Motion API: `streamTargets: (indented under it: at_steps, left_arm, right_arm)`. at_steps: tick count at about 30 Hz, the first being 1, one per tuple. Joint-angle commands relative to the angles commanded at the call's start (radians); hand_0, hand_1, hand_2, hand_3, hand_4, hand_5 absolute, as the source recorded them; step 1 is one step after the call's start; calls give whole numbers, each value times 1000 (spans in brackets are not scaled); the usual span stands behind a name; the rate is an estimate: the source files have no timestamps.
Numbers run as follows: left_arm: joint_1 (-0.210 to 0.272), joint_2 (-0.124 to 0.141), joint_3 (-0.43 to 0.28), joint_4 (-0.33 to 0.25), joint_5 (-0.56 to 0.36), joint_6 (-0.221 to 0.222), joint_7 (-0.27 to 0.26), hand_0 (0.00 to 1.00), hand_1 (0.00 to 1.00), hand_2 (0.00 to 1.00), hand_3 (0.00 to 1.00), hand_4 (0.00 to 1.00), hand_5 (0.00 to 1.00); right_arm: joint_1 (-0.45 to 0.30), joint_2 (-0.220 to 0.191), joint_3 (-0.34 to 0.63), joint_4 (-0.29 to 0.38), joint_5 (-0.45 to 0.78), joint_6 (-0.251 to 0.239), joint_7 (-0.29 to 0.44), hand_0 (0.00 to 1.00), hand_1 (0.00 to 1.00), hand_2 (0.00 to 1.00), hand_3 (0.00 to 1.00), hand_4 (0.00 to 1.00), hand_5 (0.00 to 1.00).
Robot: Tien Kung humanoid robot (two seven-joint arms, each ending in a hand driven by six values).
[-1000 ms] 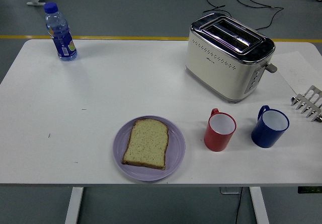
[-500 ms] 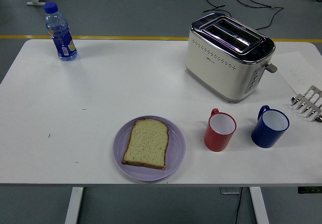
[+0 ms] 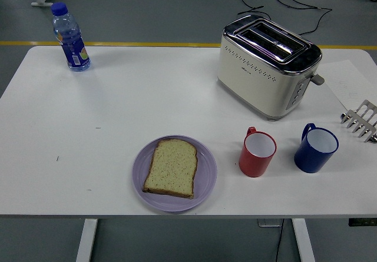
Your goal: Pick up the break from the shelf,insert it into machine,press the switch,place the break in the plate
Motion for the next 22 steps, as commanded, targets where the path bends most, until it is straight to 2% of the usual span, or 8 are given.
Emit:
streamTargets:
  at_steps: [22]
  left_arm:
    - [-6,0,4,0,-10,1,-3,653,590,597,603,327,947]
  right_arm:
    - [3,5,1,-3,11,-11,2,757,707,723,649,497,313]
